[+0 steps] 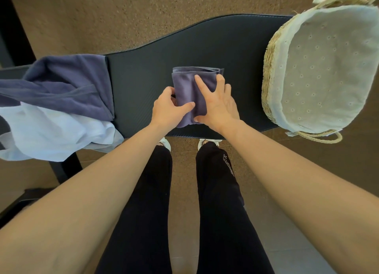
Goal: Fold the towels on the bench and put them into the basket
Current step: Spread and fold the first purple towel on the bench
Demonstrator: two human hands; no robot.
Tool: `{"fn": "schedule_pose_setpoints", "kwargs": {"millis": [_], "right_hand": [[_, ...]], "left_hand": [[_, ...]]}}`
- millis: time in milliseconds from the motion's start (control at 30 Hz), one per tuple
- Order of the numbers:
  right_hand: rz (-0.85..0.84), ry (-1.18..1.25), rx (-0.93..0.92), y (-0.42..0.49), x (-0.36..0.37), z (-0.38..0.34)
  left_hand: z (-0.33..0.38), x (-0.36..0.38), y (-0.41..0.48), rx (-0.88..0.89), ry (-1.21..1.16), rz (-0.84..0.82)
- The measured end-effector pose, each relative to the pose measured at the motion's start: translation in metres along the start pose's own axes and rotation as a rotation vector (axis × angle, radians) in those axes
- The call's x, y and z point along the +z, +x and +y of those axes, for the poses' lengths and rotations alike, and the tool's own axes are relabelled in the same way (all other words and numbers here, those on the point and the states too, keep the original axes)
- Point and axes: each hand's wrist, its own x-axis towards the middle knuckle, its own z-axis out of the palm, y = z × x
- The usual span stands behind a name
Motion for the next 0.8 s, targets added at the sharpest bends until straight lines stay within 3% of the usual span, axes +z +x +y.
{"fn": "schedule_pose_setpoints", "kwargs": {"millis": [267,533,667,800], "right_hand": [[0.105,0.158,-0.001,-0.024,-0.006,0.007],[-0.174,0.661,0.069,-0.026,-0.002,0.025],[-0.252,0.766,0.054,-0.023,-0.007,0.039],[-0.32,0.918,0.121,-0.025,-0.015,0.045]], "left_hand": [[0.006,-0.002,-0.023,0.073,0.08,0.194],[0.022,0.03,-0.036,0.344,0.113,0.144],[0.009,0.041,-0.025,0.394,0.176,0.128],[0.005,0.047,-0.017,0.321,0.174,0.248]]}}
